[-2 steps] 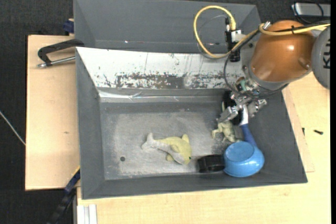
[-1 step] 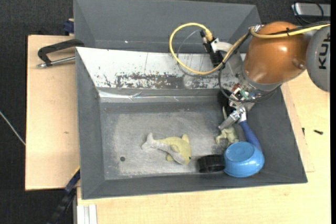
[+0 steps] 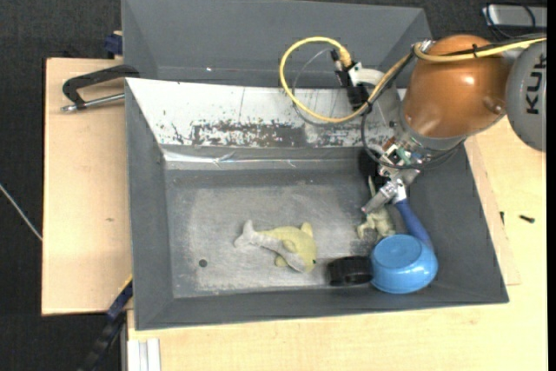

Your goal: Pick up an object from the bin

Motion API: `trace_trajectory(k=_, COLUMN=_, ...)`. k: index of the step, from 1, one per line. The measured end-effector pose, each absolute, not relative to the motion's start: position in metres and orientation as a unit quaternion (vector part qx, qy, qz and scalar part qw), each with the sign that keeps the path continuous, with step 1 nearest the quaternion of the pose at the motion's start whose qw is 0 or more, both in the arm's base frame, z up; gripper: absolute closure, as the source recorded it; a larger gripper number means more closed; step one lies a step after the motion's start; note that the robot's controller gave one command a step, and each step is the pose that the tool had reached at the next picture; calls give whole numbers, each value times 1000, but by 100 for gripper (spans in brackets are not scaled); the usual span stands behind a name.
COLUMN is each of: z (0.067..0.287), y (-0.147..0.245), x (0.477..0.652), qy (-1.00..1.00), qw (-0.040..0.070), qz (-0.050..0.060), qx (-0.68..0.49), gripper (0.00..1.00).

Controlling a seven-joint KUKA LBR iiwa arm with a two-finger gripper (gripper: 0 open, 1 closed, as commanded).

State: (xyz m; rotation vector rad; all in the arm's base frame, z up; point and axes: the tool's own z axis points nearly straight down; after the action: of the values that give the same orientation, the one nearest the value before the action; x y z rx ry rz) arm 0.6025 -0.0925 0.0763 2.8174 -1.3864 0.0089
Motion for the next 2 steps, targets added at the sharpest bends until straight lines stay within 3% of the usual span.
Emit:
trace_trajectory(k=1, z=98, y=-91, x=603, qy=-443, qw=-2, qz=1, qx=896, gripper=100)
trace_trajectory(k=2, z=176, y=-89, x=605, qy=-445, qw=-3, qz=4, qx=895, gripper=100)
